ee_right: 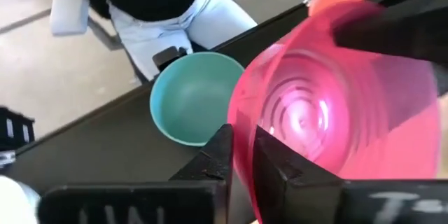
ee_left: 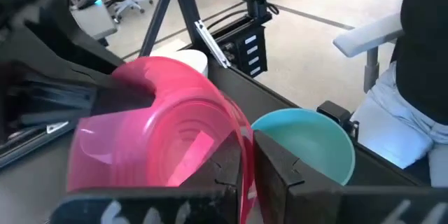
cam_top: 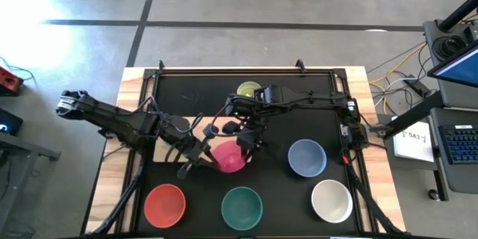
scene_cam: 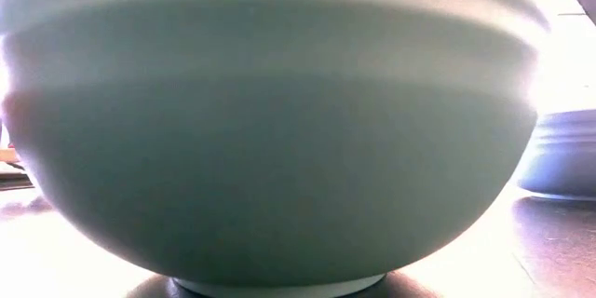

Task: Place and stack bowls onto a shelf
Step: Stack the small pink bowl on top of the small blue bowl on the shelf

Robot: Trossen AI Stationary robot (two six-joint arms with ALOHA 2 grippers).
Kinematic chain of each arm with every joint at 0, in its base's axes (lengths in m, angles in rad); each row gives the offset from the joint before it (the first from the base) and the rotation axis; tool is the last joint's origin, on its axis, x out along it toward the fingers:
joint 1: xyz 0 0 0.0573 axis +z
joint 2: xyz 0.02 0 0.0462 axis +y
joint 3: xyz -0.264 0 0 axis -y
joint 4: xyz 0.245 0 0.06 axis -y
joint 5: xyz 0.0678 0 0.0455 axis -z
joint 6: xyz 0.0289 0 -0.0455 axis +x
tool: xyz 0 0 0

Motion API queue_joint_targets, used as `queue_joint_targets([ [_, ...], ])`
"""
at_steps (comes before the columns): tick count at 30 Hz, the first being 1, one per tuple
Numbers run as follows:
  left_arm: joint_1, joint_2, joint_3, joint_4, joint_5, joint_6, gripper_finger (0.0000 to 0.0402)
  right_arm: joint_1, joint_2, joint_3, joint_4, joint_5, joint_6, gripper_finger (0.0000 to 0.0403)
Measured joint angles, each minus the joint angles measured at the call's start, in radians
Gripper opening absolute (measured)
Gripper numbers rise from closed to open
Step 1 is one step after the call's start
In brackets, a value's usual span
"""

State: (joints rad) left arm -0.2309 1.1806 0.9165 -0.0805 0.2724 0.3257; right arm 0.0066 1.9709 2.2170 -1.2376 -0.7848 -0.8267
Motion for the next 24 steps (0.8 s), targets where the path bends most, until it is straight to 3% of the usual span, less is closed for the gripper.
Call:
queue_joint_targets([
  [4, 0.031, 0.003, 0.0, 0.002, 0.034, -0.002, 0.0001, -0.005, -0.001, 0.035, -0.008, 0.017, 0.066, 0.0063],
  [15, 0.108, 0.006, 0.001, -0.027, 0.033, -0.025, 0.0001, -0.007, -0.001, 0.064, -0.01, 0.207, 0.283, 0.0194],
  [24, 0.169, 0.004, 0.001, -0.079, 0.035, -0.065, 0.0001, -0.006, -0.001, 0.064, -0.014, 0.49, 0.395, 0.0257],
])
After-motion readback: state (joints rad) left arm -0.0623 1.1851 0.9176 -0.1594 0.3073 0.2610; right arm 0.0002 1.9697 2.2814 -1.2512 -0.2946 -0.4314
